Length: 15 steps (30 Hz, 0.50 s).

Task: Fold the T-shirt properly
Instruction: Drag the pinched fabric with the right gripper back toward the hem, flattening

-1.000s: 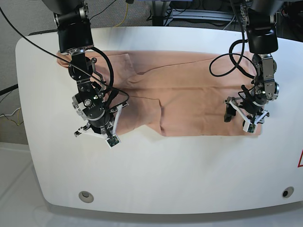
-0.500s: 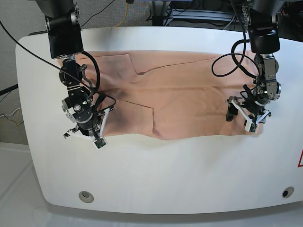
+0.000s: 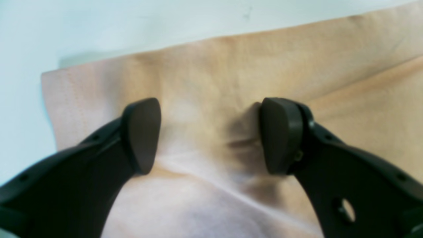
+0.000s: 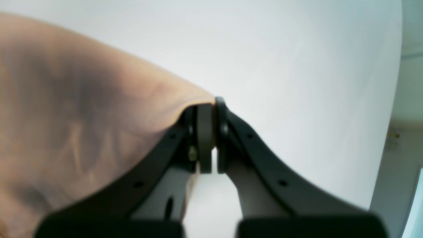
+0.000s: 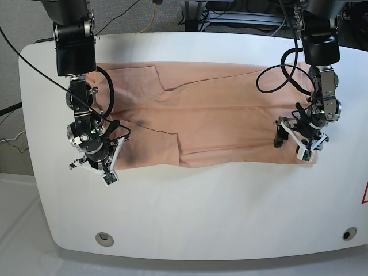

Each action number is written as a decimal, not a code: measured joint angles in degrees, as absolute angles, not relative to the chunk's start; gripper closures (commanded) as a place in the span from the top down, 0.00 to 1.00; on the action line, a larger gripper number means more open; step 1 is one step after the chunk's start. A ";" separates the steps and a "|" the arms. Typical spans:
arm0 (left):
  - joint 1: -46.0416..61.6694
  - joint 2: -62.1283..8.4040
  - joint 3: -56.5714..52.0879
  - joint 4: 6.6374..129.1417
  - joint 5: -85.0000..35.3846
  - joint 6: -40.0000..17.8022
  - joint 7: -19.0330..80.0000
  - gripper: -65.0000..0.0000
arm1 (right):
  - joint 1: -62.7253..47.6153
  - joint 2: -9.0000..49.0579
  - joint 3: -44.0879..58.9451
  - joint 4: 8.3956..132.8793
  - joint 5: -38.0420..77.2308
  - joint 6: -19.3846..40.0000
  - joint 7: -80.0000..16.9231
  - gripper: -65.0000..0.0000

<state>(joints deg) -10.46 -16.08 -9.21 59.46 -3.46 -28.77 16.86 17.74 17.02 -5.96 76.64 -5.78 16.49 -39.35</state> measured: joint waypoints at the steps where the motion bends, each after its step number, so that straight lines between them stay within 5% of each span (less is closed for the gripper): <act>1: -10.46 -16.08 -9.21 59.46 -3.49 -28.77 16.84 0.68 | 18.00 17.12 -5.98 76.40 -5.67 16.51 -38.65 0.00; 15: -10.13 -16.10 -9.21 59.51 -3.66 -28.75 16.45 0.68 | 20.45 17.30 -5.98 71.53 -5.76 16.51 -33.95 0.00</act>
